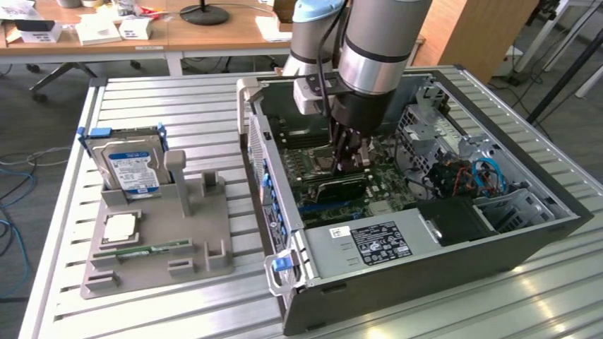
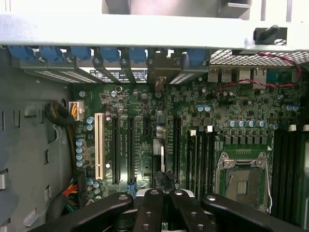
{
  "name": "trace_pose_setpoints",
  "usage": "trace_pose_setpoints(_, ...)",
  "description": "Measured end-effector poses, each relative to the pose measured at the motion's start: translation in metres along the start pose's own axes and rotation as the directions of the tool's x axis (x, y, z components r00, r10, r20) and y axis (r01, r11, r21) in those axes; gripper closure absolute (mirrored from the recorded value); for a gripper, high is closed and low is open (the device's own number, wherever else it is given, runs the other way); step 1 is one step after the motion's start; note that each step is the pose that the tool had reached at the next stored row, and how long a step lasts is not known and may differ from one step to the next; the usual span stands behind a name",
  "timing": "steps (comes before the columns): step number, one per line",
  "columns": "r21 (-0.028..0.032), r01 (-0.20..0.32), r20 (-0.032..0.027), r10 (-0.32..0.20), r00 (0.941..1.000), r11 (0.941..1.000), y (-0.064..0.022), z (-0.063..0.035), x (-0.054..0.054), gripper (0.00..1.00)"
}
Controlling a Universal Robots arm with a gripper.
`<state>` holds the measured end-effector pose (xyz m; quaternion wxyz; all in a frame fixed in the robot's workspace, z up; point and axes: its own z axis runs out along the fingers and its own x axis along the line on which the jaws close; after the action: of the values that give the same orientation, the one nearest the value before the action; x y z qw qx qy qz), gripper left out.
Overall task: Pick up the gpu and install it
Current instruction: 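Press down on the gpu until it lock into place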
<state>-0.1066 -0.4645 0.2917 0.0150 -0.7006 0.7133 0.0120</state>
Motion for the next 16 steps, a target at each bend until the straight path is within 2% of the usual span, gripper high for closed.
trace_pose_setpoints(6,0.0000,0.000,0.0000,0.000,1.0000,1.0000,0.0000,0.0087,0.0003,0.90)
trace_pose_setpoints(16,0.0000,0.000,0.0000,0.000,1.0000,1.0000,0.0001,0.0105,-0.0038,0.90)
